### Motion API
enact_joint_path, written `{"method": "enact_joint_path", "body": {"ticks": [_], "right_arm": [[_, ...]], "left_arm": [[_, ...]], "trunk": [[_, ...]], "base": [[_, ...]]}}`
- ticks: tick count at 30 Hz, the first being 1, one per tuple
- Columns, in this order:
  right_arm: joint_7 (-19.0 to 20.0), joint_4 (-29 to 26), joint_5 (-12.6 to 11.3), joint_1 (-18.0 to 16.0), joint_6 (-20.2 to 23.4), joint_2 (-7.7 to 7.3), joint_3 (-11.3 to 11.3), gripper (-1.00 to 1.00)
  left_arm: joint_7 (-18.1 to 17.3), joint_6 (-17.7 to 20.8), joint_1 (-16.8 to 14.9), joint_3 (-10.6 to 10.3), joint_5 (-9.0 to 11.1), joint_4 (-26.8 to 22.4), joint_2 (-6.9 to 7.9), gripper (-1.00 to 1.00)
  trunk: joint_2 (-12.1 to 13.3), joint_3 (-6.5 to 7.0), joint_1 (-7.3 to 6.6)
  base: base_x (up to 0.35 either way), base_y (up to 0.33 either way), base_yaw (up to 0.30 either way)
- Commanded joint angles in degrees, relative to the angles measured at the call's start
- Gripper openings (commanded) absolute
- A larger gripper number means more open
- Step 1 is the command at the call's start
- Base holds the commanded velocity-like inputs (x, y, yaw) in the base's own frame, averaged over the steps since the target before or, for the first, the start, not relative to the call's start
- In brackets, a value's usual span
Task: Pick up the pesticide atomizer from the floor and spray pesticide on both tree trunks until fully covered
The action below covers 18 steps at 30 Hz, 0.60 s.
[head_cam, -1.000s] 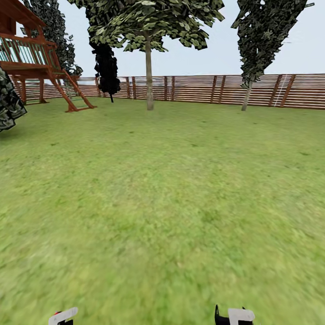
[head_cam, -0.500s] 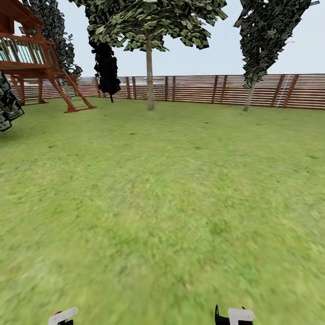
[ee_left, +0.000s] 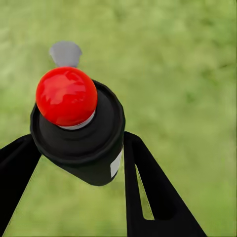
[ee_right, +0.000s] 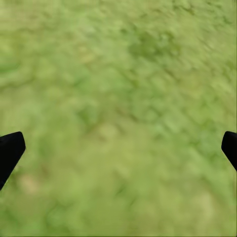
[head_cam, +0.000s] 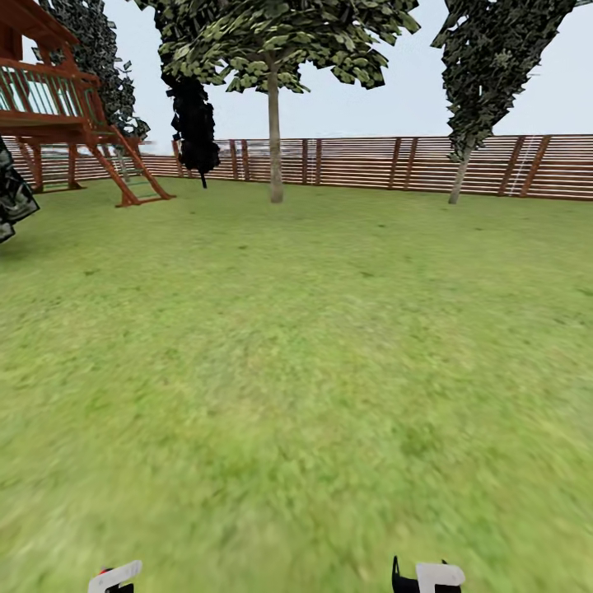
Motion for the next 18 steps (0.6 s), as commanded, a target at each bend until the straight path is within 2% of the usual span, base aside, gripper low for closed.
{"method": "enact_joint_path", "body": {"ticks": [1, 18], "right_arm": [[-0.4, 0.0, 0.6, 0.0, -0.1, 0.01, -0.3, 1.00], [-0.4, 0.0, 0.6, 0.0, -0.1, 0.01, -0.3, 1.00]], "left_arm": [[0.1, -0.2, 0.0, 0.4, -0.6, 0.1, -0.01, -1.00], [0.1, -0.2, 0.0, 0.4, -0.6, 0.1, 0.01, -1.00]], "trunk": [[0.0, -0.05, 0.03], [0.0, -0.05, 0.03]], "base": [[0.338, 0.120, 0.000], [0.338, 0.120, 0.000]]}}
